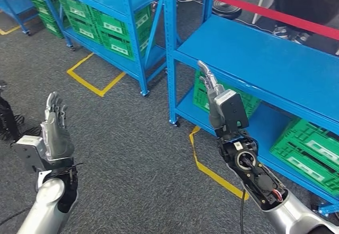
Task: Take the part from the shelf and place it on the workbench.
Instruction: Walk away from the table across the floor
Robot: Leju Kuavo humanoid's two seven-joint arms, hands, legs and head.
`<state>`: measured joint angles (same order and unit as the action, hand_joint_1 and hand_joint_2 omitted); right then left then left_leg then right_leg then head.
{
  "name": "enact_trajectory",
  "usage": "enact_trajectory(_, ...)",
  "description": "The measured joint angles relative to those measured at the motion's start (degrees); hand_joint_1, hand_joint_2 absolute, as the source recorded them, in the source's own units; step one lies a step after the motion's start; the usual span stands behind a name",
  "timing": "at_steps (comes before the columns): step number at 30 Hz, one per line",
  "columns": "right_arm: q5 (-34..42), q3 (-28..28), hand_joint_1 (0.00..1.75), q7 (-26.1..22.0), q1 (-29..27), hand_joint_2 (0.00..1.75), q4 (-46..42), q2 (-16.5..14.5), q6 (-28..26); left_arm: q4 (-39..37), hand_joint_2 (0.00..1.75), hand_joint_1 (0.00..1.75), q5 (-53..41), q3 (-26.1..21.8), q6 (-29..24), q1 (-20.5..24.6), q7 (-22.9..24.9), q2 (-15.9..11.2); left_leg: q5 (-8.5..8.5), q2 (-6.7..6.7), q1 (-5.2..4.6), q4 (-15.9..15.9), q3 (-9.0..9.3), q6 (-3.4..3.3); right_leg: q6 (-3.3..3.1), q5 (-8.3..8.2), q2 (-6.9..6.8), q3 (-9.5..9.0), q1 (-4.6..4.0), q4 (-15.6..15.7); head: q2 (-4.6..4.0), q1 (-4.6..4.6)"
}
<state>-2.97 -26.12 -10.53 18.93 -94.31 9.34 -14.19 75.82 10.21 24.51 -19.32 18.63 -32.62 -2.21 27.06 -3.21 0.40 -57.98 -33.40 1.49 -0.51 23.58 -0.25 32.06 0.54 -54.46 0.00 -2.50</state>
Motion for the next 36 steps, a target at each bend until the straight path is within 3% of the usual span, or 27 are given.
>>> enact_trajectory(2, 0.0, -0.05, 0.0, -0.01, 0.1, 0.0, -0.02, -0.08, -0.03, 0.11, 0.0, 0.0, -0.01, -0.1, -0.01, -0.27, 0.0, -0.05, 3.9, 2.33, 0.1, -8.52, -4.23, 0.17, -0.48, -0.17, 1.05, 0.2, -0.03, 0.05, 0.0, 0.73)
enact_trajectory(3, 0.0, -0.12, 0.0, -0.01, 0.08, 0.0, -0.01, -0.11, -0.07, 0.11, 0.0, 0.0, -0.02, -0.14, -0.01, -0.49, 0.02, -0.08, 5.09, 2.69, 0.09, -12.25, -6.29, 0.16, -0.6, -0.22, 1.68, 0.3, -0.1, 0.04, 0.0, 1.07)
enact_trajectory(4, 0.0, -0.21, 0.0, 0.02, 0.05, 0.0, -0.01, -0.15, -0.11, 0.11, 0.0, 0.0, -0.04, -0.18, -0.01, -0.69, 0.04, -0.1, 5.2, 2.83, 0.06, -14.13, -7.49, 0.06, -0.65, -0.27, 2.37, 0.36, -0.17, 0.04, 0.0, 1.33)
enact_trajectory(5, 0.02, -0.3, 0.0, 0.04, 0.04, 0.0, 0.0, -0.16, -0.16, 0.11, 0.0, 0.0, -0.08, -0.24, -0.01, -0.8, 0.07, -0.11, 4.1, 2.95, 0.04, -13.52, -7.44, -0.13, -0.68, -0.31, 3.07, 0.37, -0.23, 0.02, 0.0, 1.54)
enact_trajectory(6, 0.07, -0.4, 0.0, 0.06, 0.03, 0.0, 0.0, -0.17, -0.2, 0.15, 0.0, 0.0, -0.12, -0.31, -0.01, -0.82, 0.11, -0.13, 2.06, 3.24, 0.01, -10.49, -6.16, -0.41, -0.68, -0.34, 3.78, 0.35, -0.27, 0.01, 0.0, 1.74)
enact_trajectory(8, 0.19, -0.54, 0.0, 0.09, 0.05, 0.0, 0.0, -0.23, -0.22, 0.35, 0.0, 0.0, -0.19, -0.46, -0.01, -0.75, 0.21, -0.18, -2.07, 5.2, 0.02, -1.54, -1.99, -1.09, -0.57, -0.37, 5.08, 0.4, -0.34, -0.07, 0.0, 2.04)
enact_trajectory(9, 0.23, -0.6, 0.0, 0.1, 0.07, 0.0, 0.0, -0.27, -0.25, 0.52, 0.0, 0.0, -0.22, -0.53, -0.02, -0.71, 0.29, -0.21, -3.16, 6.0, 0.02, 1.75, -0.48, -1.28, -0.41, -0.4, 5.68, 0.52, -0.35, -0.13, 0.0, 2.1)
enact_trajectory(10, 0.23, -0.65, 0.0, 0.15, 0.07, 0.0, 0.0, -0.31, -0.28, 0.69, 0.0, 0.0, -0.27, -0.57, -0.02, -0.7, 0.39, -0.23, -3.49, 6.49, -0.01, 3.52, 0.33, -1.41, -0.14, -0.44, 6.24, 0.68, -0.28, -0.15, 0.0, 2.12)
enact_trajectory(12, 0.24, -0.75, 0.0, 0.32, 0.06, 0.0, -0.01, -0.35, -0.39, 0.97, 0.0, 0.0, -0.39, -0.62, -0.02, -0.7, 0.66, -0.23, -3.44, 5.64, -0.04, 4.18, 0.61, -1.61, 0.58, -0.61, 7.37, 1.02, -0.17, 0.0, 0.0, 2.05)
enact_trajectory(13, 0.24, -0.77, 0.0, 0.42, 0.03, 0.0, -0.02, -0.35, -0.5, 1.09, 0.0, 0.0, -0.44, -0.62, -0.01, -0.68, 0.77, -0.2, -3.55, 5.0, 0.06, 4.48, 0.79, -1.84, 0.89, -0.5, 7.14, 1.26, -0.16, -0.12, 0.0, 2.02)
enact_trajectory(15, 0.21, -0.75, 0.0, 0.56, 0.12, 0.0, -0.03, -0.35, -0.78, 1.31, 0.0, 0.0, -0.55, -0.64, 0.06, -0.65, 0.9, -0.11, -3.8, 3.74, 0.3, 5.17, 1.21, -2.33, 1.32, 1.33, 4.67, 2.76, -0.41, -2.94, 0.0, 1.49)
enact_trajectory(17, 0.2, -0.82, 0.0, 0.62, 0.16, 0.0, -0.02, -0.37, -0.92, 1.45, 0.0, 0.0, -0.61, -0.66, 0.11, -0.71, 0.96, -0.05, -3.77, 2.6, 0.19, 5.36, 1.38, -2.6, 1.66, 5.15, 1.67, 6.3, -0.34, -10.69, 0.0, 0.8)
enact_trajectory(18, 0.2, -0.87, 0.0, 0.64, 0.1, 0.0, 0.02, -0.37, -0.95, 1.47, 0.0, 0.0, -0.61, -0.66, 0.12, -0.77, 0.98, -0.04, -3.71, 2.01, 0.14, 5.33, 1.39, -2.64, 1.88, 6.69, 1.07, 8.21, -0.16, -14.79, 0.0, 0.56)
enact_trajectory(19, 0.2, -0.9, 0.0, 0.67, 0.02, 0.0, 0.07, -0.38, -0.96, 1.47, 0.0, 0.0, -0.61, -0.66, 0.14, -0.84, 0.99, -0.04, -3.63, 1.43, 0.11, 5.31, 1.41, -2.64, 2.09, 7.27, 0.8, 9.36, 0.05, -17.26, 0.0, 0.38)
enact_trajectory(20, 0.2, -0.91, 0.0, 0.69, -0.03, 0.0, 0.12, -0.38, -0.98, 1.47, 0.0, 0.0, -0.61, -0.66, 0.15, -0.89, 0.99, -0.04, -3.53, 0.87, 0.13, 5.27, 1.47, -2.58, 2.27, 6.68, 0.62, 9.36, 0.27, -17.35, 0.0, 0.16)
enact_trajectory(22, 0.19, -0.89, 0.0, 0.69, -0.05, 0.0, 0.16, -0.38, -1.0, 1.47, 0.0, 0.0, -0.61, -0.66, 0.18, -0.9, 0.99, -0.02, -3.18, -0.17, 0.21, 5.08, 1.72, -2.25, 2.51, 2.92, -0.53, 5.99, 0.6, -10.75, 0.0, -0.43)
enact_trajectory(23, 0.17, -0.9, 0.0, 0.66, -0.03, 0.0, 0.16, -0.39, -0.99, 1.47, 0.0, 0.0, -0.61, -0.68, 0.19, -0.84, 0.99, -0.01, -2.95, -0.62, 0.11, 4.92, 1.84, -1.97, 2.59, 1.43, -2.0, 3.78, 0.46, -6.5, 0.0, -0.73)
enact_trajectory(25, 0.14, -0.92, 0.0, 0.61, 0.0, 0.0, 0.14, -0.42, -0.94, 1.49, 0.0, 0.0, -0.6, -0.76, 0.19, -0.68, 0.97, -0.02, -2.6, -1.49, -0.28, 4.46, 1.86, -1.42, 2.1, 0.15, -4.1, 1.08, 0.08, -1.27, 0.0, -0.99)
enact_trajectory(26, 0.12, -0.93, 0.0, 0.58, -0.02, 0.0, 0.14, -0.43, -0.92, 1.49, 0.0, 0.0, -0.58, -0.8, 0.19, -0.63, 0.96, -0.02, -2.53, -2.04, -0.49, 4.35, 1.85, -1.23, 1.72, 0.41, -4.24, 0.9, -0.16, -0.82, 0.0, -0.82)
enact_trajectory(28, 0.07, -0.91, 0.0, 0.57, -0.1, 0.0, 0.11, -0.44, -0.9, 1.5, 0.0, 0.0, -0.57, -0.85, 0.19, -0.56, 0.95, -0.02, -2.22, -2.86, -0.46, 4.11, 1.9, -0.78, 0.87, 0.24, -2.86, 0.97, -0.19, -0.72, 0.0, -0.37)
enact_trajectory(30, -0.02, -0.86, 0.0, 0.52, -0.02, 0.0, 0.08, -0.46, -0.91, 1.55, 0.0, 0.0, -0.55, -0.89, 0.2, -0.49, 0.94, -0.02, -0.32, -1.09, -0.14, 1.48, 0.94, -0.24, 0.1, -0.03, -1.55, 0.84, -0.06, -0.5, 0.0, -0.09)
enact_trajectory(32, -0.07, -0.89, 0.0, 0.48, 0.04, 0.0, 0.07, -0.5, -0.9, 1.61, 0.0, 0.0, -0.51, -0.92, 0.2, -0.55, 0.93, -0.04, 3.52, 1.79, 0.07, -6.33, -2.72, 0.06, -0.47, -0.23, -0.16, 0.83, 0.02, -0.37, 0.0, 0.62)
enact_trajectory(34, -0.07, -0.98, 0.0, 0.49, -0.09, 0.0, 0.08, -0.53, -0.89, 1.62, 0.0, 0.0, -0.43, -0.94, 0.19, -0.73, 0.92, -0.07, 5.97, 2.76, 0.07, -13.91, -6.86, 0.03, -0.72, -0.31, 1.33, 0.92, -0.08, -0.38, 0.0, 1.38)
enact_trajectory(35, -0.07, -1.02, 0.0, 0.5, -0.15, 0.0, 0.08, -0.53, -0.89, 1.62, 0.0, 0.0, -0.4, -0.95, 0.19, -0.8, 0.92, -0.09, 5.47, 2.85, 0.04, -14.59, -7.56, -0.12, -0.76, -0.35, 2.11, 0.93, -0.14, -0.39, 0.0, 1.62)
enact_trajectory(36, -0.07, -1.03, 0.0, 0.51, -0.18, 0.0, 0.08, -0.53, -0.9, 1.62, 0.0, 0.0, -0.39, -0.96, 0.19, -0.82, 0.92, -0.11, 3.83, 2.97, 0.01, -12.72, -6.98, -0.36, -0.77, -0.38, 2.91, 0.91, -0.18, -0.39, 0.0, 1.8)
